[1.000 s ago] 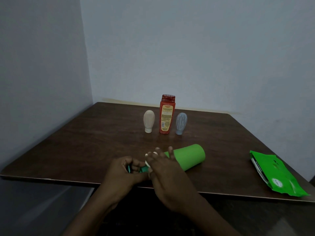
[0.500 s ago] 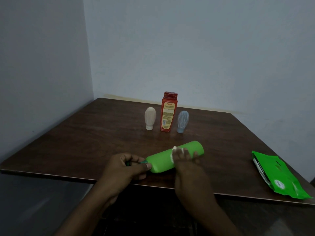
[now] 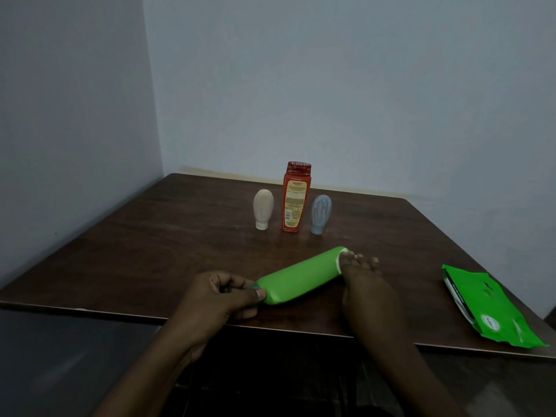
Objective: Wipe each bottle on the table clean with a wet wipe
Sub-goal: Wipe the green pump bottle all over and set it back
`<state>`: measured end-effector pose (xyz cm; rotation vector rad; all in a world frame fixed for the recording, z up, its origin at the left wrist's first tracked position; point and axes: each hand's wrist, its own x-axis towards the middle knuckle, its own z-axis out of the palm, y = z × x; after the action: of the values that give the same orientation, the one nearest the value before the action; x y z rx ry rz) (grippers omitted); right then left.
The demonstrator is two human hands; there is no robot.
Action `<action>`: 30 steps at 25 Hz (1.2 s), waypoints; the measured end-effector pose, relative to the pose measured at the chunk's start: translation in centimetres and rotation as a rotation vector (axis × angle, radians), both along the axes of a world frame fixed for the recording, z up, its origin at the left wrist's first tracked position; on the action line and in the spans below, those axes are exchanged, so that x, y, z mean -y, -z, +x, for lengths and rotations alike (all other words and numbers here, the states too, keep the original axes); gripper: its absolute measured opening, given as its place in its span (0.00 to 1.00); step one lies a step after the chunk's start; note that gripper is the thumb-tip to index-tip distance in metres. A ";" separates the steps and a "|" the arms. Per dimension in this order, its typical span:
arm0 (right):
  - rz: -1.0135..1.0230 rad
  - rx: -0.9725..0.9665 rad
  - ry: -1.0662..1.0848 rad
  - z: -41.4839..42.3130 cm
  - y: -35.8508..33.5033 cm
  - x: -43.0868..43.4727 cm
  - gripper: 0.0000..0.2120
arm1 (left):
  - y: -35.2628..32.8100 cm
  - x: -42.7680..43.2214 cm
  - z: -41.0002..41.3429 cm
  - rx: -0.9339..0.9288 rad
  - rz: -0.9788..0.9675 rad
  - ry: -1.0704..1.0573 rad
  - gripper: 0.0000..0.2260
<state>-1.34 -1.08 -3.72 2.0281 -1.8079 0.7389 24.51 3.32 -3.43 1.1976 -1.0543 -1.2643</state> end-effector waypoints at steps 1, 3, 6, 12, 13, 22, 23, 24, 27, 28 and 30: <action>-0.056 -0.011 -0.047 1.1 0.2 -1.0 0.35 | 0.0 -0.1 0.0 -0.004 0.000 -0.003 0.09; -0.113 -0.112 -0.247 3.8 1.0 -3.4 0.35 | -0.1 -0.3 0.0 -0.011 -0.003 -0.009 0.08; -0.149 -0.258 -0.511 5.6 1.1 -4.9 0.29 | -0.2 -0.4 0.0 -0.002 -0.015 -0.005 0.09; 0.056 -0.034 -0.074 -0.6 -0.7 1.4 0.28 | 0.3 -0.1 0.1 0.020 -0.029 -0.025 0.13; 0.116 -0.015 -0.020 -1.6 -1.1 2.4 0.27 | 0.3 -0.1 0.1 0.034 -0.031 -0.022 0.13; 0.191 0.309 -0.728 5.6 -2.7 -3.5 0.23 | -0.8 -2.2 -0.2 0.182 -0.187 -0.123 0.19; 0.215 0.456 -0.750 5.0 -3.6 -3.5 0.22 | -1.8 -2.9 -0.6 0.165 -0.245 -0.156 0.24; 0.223 0.624 -0.726 4.2 -4.6 -3.4 0.21 | -3.2 -3.4 -1.0 0.150 -0.318 -0.185 0.29; 0.146 1.153 -0.636 1.9 -6.4 -3.5 0.18 | -7.7 -3.5 -2.8 0.176 -0.613 -0.229 0.39; 0.146 1.358 -0.640 1.4 -6.6 -3.6 0.17 | -9.0 -3.1 -3.5 0.252 -0.710 -0.235 0.39; 0.240 1.689 -0.644 0.5 -6.6 -3.9 0.13 | -11.2 -1.8 -5.0 0.449 -0.846 -0.249 0.39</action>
<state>-0.88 2.80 2.93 2.1539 -1.6429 3.2277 19.49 5.15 7.74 0.9002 -1.4998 -0.2647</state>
